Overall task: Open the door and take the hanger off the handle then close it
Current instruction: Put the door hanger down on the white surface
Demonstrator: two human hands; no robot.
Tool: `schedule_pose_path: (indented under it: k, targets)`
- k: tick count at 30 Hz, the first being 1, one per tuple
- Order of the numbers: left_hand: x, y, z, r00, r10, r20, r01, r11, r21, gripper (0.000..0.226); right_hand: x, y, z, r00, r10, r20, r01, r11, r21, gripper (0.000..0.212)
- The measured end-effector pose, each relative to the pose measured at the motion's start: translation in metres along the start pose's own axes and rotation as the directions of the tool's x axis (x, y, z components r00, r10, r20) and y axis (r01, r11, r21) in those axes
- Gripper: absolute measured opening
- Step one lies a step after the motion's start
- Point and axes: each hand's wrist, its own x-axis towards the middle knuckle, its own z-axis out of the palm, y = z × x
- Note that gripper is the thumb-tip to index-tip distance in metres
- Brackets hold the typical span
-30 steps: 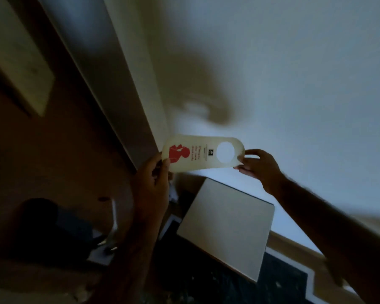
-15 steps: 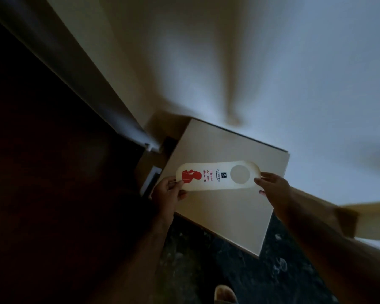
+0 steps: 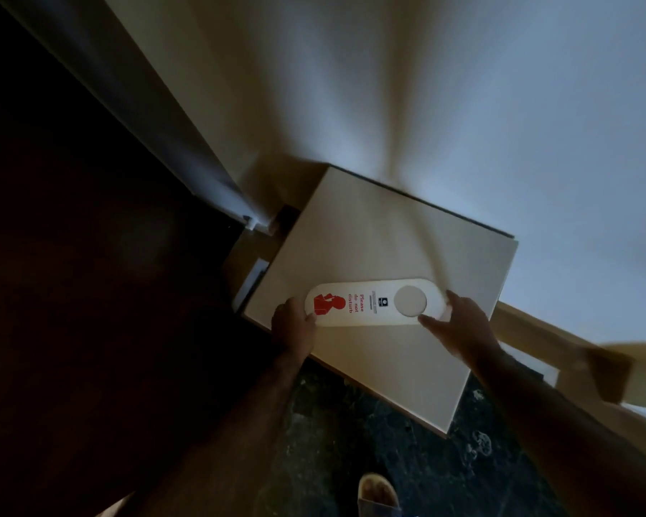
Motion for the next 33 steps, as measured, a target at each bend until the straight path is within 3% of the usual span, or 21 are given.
schedule_pose_path:
  k: [2,6,12,19,22,26,31,33]
  targets:
    - [-0.008,0.016,-0.023,0.996,0.094,-0.005,-0.094,0.994,0.048,0.058,-0.008,-0.029,-0.023,0.992,-0.119,-0.036,0.113,0.985,-0.130,0.084]
    - [-0.027,0.053,-0.085,0.936,0.339,-0.092,-0.316,0.928,0.195,0.081,-0.025,-0.094,-0.079,0.915,-0.393,-0.096,0.333,0.867,-0.370,0.087]
    - [-0.066,0.130,-0.222,0.719,0.613,-0.328,-0.474,0.778,0.413,0.088,-0.082,-0.202,-0.198,0.730,-0.652,-0.206,0.460,0.691,-0.557,0.089]
    - [-0.154,0.216,-0.389,0.531,0.722,-0.443,-0.496,0.689,0.529,0.097,-0.180,-0.308,-0.353,0.519,-0.797,-0.310,0.452,0.563,-0.692,0.092]
    - [-0.193,0.243,-0.447,0.492,0.739,-0.461,-0.486,0.672,0.558,0.099,-0.224,-0.347,-0.407,0.444,-0.820,-0.360,0.446,0.551,-0.706,0.092]
    - [-0.248,0.273,-0.518,0.407,0.748,-0.524,-0.455,0.663,0.594,0.101,-0.285,-0.383,-0.463,0.306,-0.859,-0.410,0.448,0.510,-0.734,0.091]
    - [-0.303,0.299,-0.586,0.320,0.753,-0.574,-0.415,0.657,0.630,0.098,-0.343,-0.411,-0.518,0.188,-0.872,-0.453,0.414,0.488,-0.768,0.089]
    - [-0.330,0.303,-0.608,0.245,0.755,-0.608,-0.396,0.650,0.648,0.095,-0.368,-0.418,-0.538,0.126,-0.875,-0.468,0.399,0.477,-0.784,0.091]
